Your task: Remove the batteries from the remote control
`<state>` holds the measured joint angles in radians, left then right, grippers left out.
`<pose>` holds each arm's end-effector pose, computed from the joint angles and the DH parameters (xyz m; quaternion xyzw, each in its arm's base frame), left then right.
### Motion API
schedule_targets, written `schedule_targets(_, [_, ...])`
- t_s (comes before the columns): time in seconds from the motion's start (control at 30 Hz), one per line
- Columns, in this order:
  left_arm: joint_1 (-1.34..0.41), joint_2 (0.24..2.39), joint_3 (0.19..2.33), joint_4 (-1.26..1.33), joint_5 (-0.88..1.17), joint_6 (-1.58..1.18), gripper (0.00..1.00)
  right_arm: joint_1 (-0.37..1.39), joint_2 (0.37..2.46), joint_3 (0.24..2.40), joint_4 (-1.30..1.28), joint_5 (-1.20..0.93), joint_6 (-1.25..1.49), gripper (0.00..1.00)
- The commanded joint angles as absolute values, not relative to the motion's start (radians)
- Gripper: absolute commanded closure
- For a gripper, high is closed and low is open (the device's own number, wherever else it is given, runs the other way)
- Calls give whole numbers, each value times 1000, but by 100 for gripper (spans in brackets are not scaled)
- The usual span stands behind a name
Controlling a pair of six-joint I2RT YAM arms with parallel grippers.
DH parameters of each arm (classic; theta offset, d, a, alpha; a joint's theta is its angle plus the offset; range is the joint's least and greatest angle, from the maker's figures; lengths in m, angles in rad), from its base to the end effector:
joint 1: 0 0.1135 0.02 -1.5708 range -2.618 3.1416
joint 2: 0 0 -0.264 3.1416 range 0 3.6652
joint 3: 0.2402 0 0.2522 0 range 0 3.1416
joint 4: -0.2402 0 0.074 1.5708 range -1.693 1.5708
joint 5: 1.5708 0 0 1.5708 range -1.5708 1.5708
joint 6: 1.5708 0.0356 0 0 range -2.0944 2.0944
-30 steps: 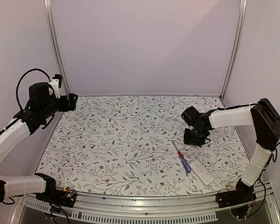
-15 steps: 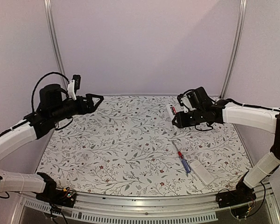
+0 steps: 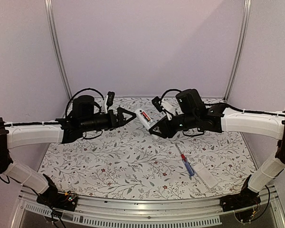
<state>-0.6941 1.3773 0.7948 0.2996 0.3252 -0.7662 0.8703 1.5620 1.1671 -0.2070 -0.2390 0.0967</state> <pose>0.2312 -0.2072 0.2578 0.0687 0.7922 -0.4916 0.3551 0.2233 0.2779 0.2771 -0.3829 0.7928 0.3084 0.3604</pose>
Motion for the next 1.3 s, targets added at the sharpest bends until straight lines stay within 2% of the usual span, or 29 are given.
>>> schedule_targets(0.0, [-707,1411,838,384,373,-832,1,893,1577,1202,-173,-275,35,85])
schedule_targets(0.2, [-708,1443,837,449,406,-884,1,911,1588,1207,-183,-266,11,85])
schedule_targets(0.33, [-710,1466,849,449,417,-896,10,925,1593,1214,-187,-260,-38,85])
schedule_targets(0.63, [-718,1496,857,388,406,-905,70,930,1606,1194,-197,-228,-73,86])
schedule_targets(0.7, [-719,1496,843,393,402,-914,80,930,1602,1176,-188,-211,-76,85])
schedule_targets(0.77, [-720,1494,825,407,399,-926,88,930,1599,1157,-172,-185,-67,79])
schedule_targets(0.9, [-724,1489,768,461,373,-957,100,930,1580,1115,-133,-152,-16,34])
schedule_targets(0.97, [-726,1475,723,507,333,-969,100,930,1559,1083,-113,-135,23,23])
schedule_targets(1.07, [-740,1443,633,591,222,-981,100,930,1512,1030,-121,-48,106,19])
schedule_targets(1.27, [-799,1451,507,721,-35,-1008,100,930,1440,907,-244,140,334,21])
